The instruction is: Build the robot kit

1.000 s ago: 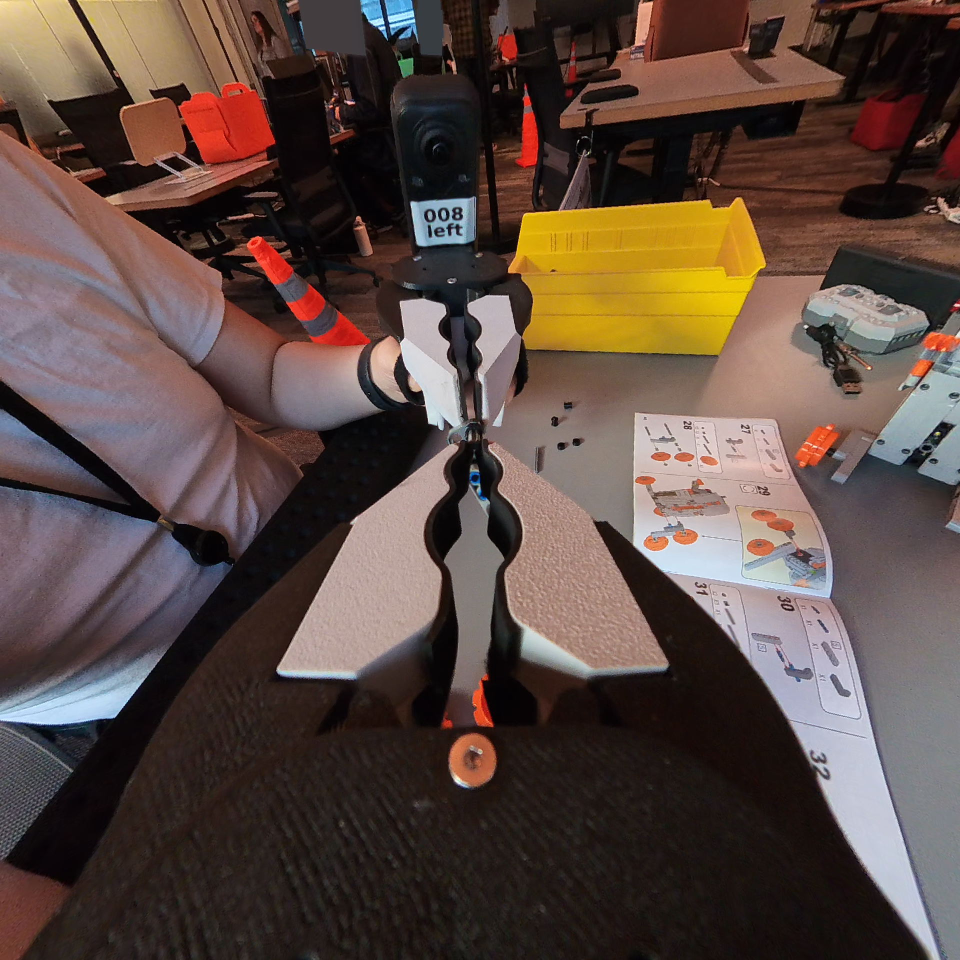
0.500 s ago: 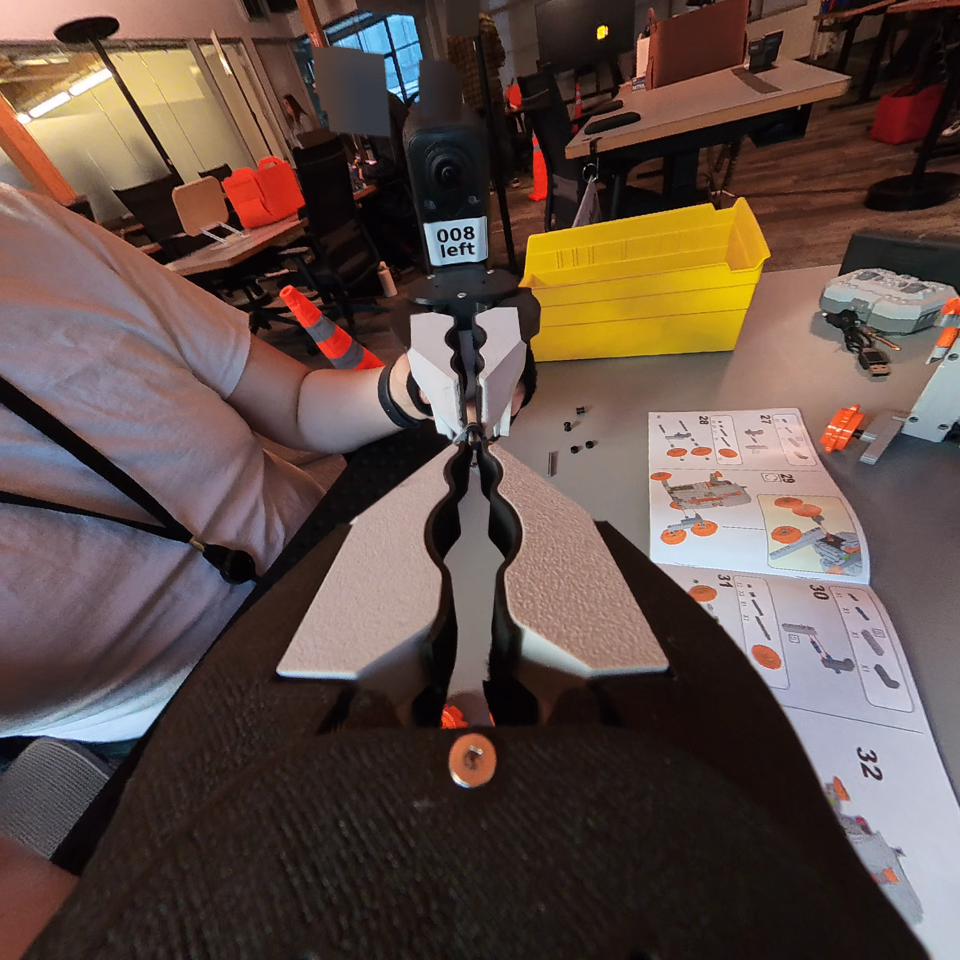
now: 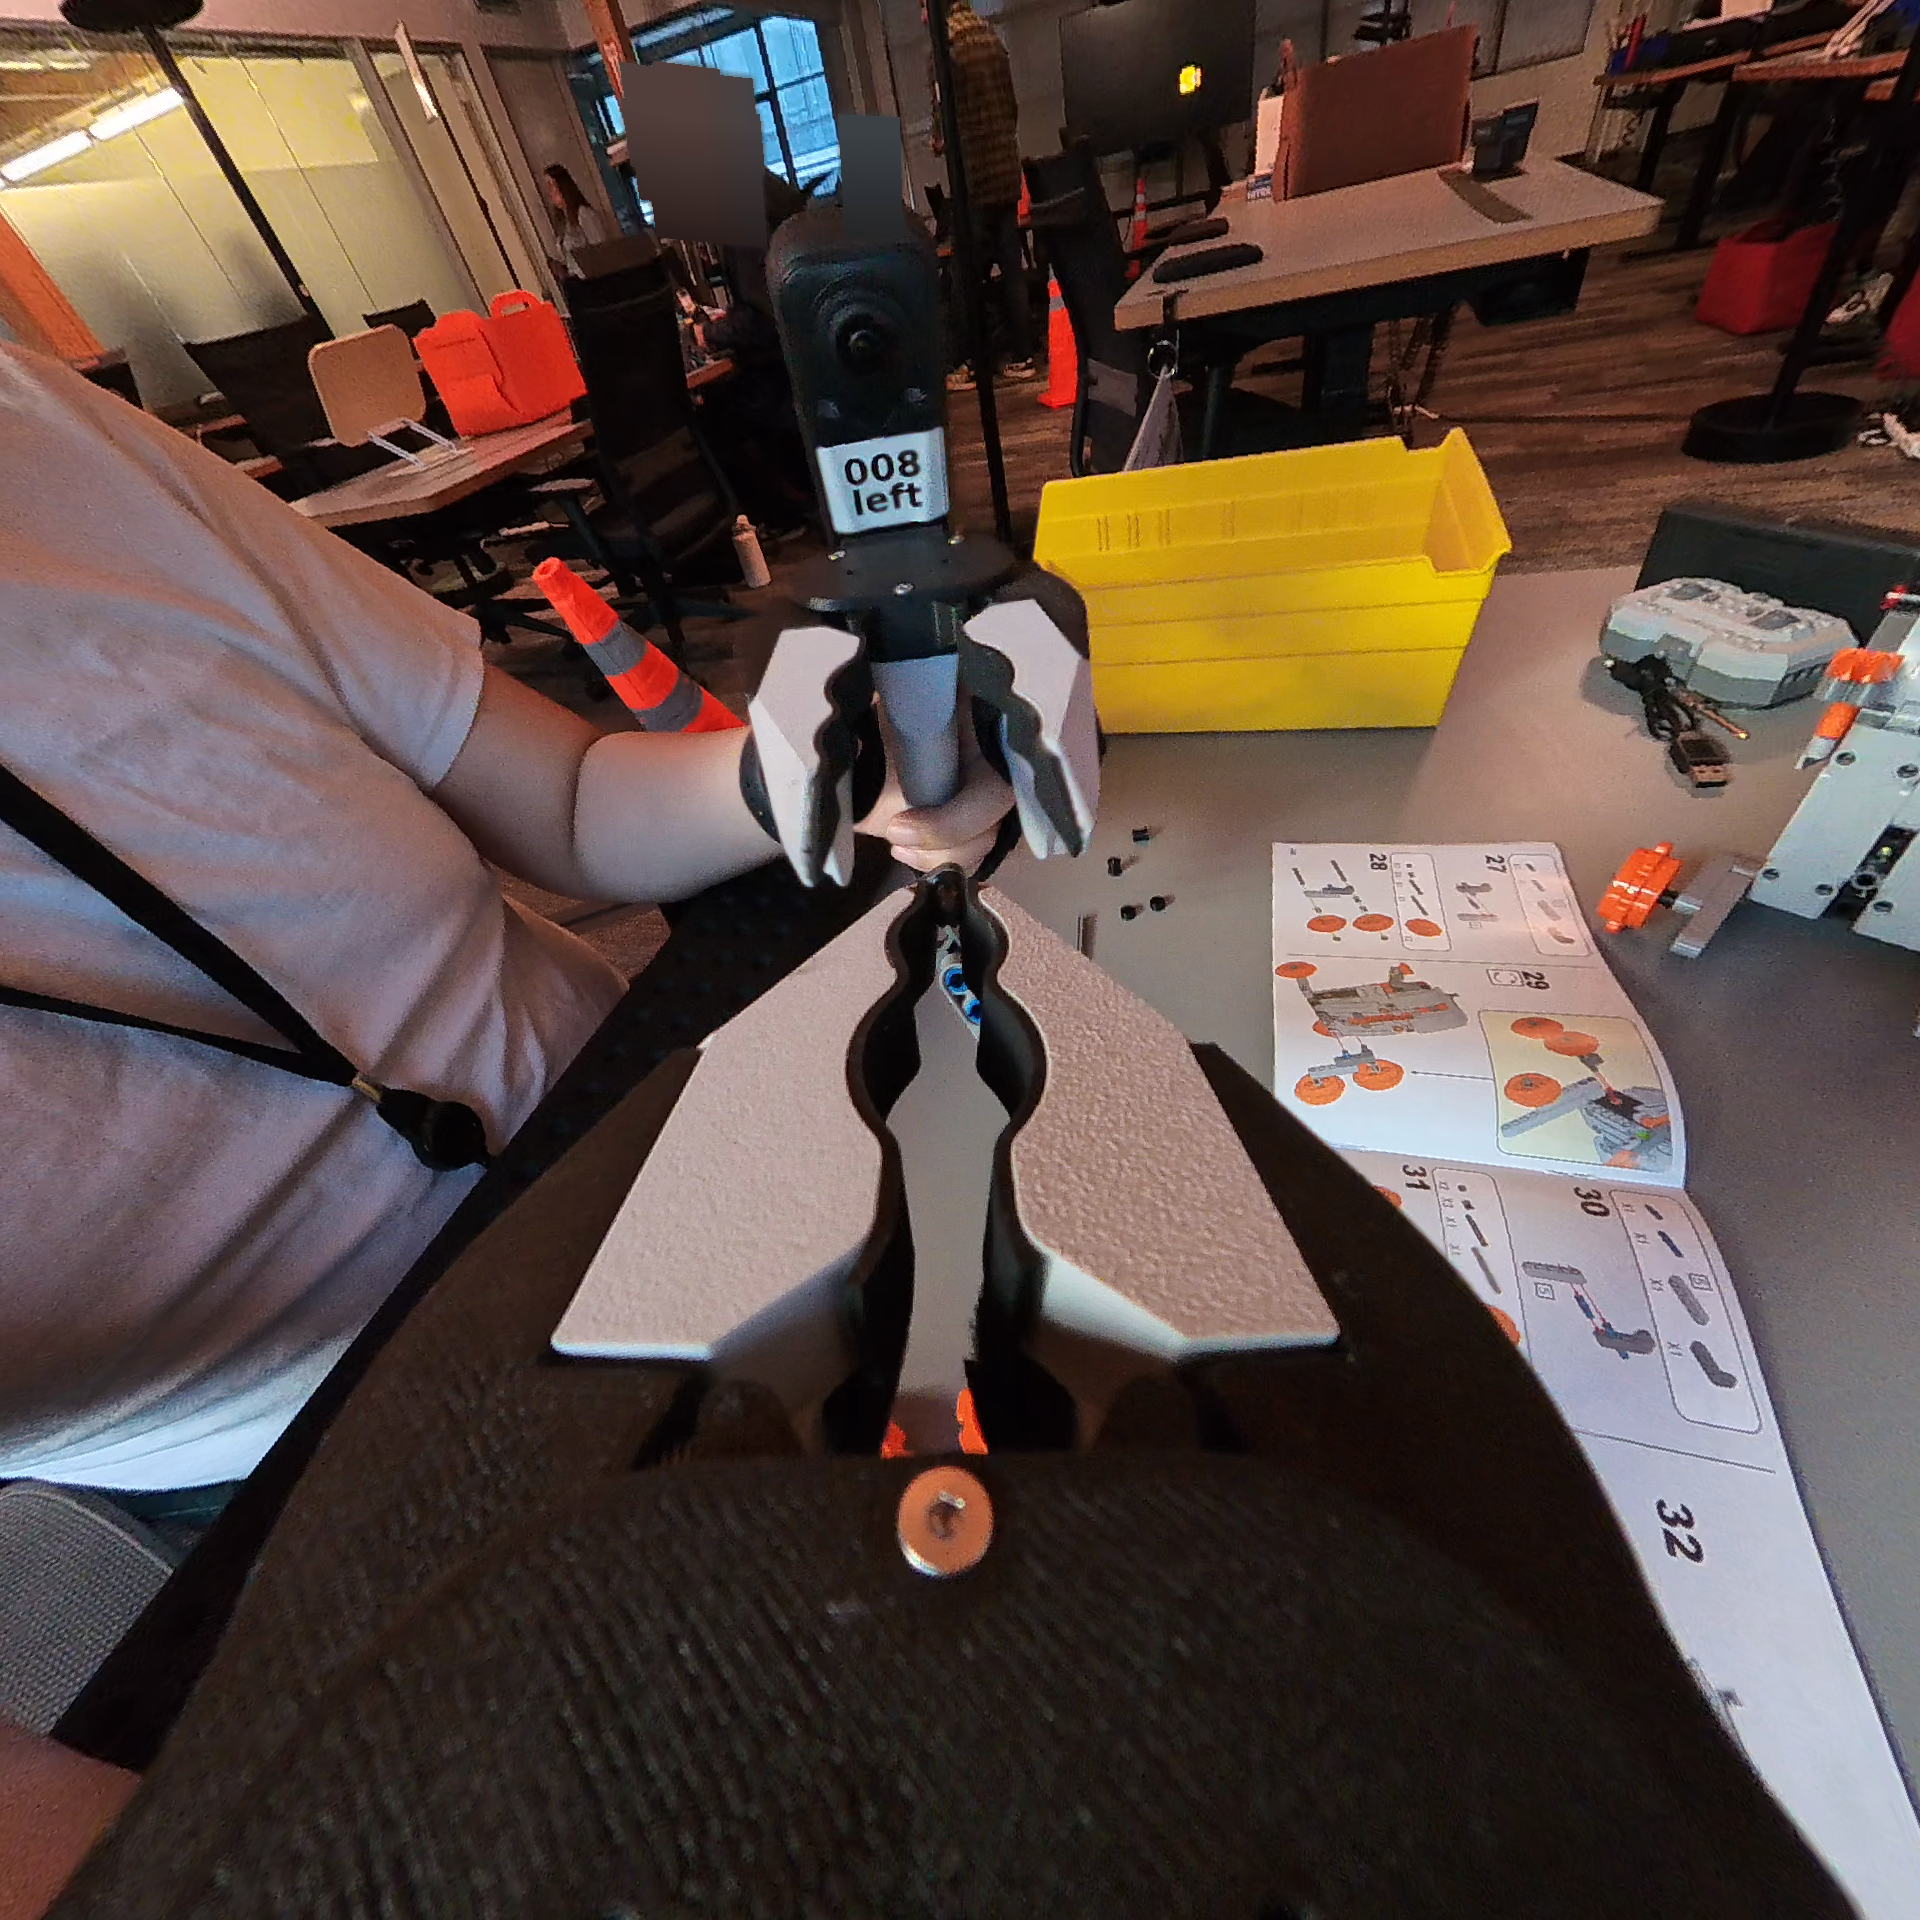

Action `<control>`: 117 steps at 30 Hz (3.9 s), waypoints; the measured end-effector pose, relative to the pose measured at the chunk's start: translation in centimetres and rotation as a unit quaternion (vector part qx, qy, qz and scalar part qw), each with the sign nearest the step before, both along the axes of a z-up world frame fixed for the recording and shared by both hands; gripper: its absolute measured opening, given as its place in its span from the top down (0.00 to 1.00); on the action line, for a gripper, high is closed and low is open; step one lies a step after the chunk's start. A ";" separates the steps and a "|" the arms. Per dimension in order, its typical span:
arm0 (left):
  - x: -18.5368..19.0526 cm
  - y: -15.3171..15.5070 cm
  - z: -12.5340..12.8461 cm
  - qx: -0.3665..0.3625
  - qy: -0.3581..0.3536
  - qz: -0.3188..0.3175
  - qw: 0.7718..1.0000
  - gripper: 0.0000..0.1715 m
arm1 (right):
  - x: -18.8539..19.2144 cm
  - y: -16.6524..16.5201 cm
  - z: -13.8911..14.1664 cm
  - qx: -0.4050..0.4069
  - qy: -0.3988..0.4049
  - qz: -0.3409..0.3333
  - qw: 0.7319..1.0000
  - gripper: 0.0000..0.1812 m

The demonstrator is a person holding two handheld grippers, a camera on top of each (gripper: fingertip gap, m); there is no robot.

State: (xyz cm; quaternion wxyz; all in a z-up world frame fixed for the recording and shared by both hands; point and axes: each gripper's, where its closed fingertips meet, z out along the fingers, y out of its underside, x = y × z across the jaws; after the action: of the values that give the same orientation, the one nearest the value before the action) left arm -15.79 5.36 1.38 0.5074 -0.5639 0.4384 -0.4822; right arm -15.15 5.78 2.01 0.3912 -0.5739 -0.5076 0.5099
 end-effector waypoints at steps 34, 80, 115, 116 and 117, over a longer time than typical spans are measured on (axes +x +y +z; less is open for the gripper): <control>2.5 1.1 -0.6 0.071 0.282 -0.084 0.953 0.98 | 0.9 1.2 -0.5 0.081 -0.050 -0.060 0.994 0.99; 4.7 0.9 2.7 -0.038 0.412 -0.199 0.888 0.93 | 3.5 0.7 3.4 0.002 0.072 -0.036 0.997 0.99; 6.6 -0.3 5.3 -0.150 0.314 -0.270 0.898 0.98 | 5.9 0.4 7.6 -0.052 0.261 0.015 0.964 0.96; 6.7 -0.2 5.6 -0.155 0.306 -0.270 0.900 0.98 | 5.9 0.5 7.5 -0.053 0.257 0.011 0.965 0.94; 6.7 -0.2 5.8 -0.158 0.301 -0.271 0.900 0.98 | 5.9 0.7 7.4 -0.050 0.253 0.004 0.966 0.94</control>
State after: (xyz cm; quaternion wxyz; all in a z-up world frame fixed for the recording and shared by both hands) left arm -9.10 5.19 7.15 0.1051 -0.6139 0.6244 -0.4714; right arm -9.29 6.45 9.41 0.4757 -0.4430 -0.3684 0.6646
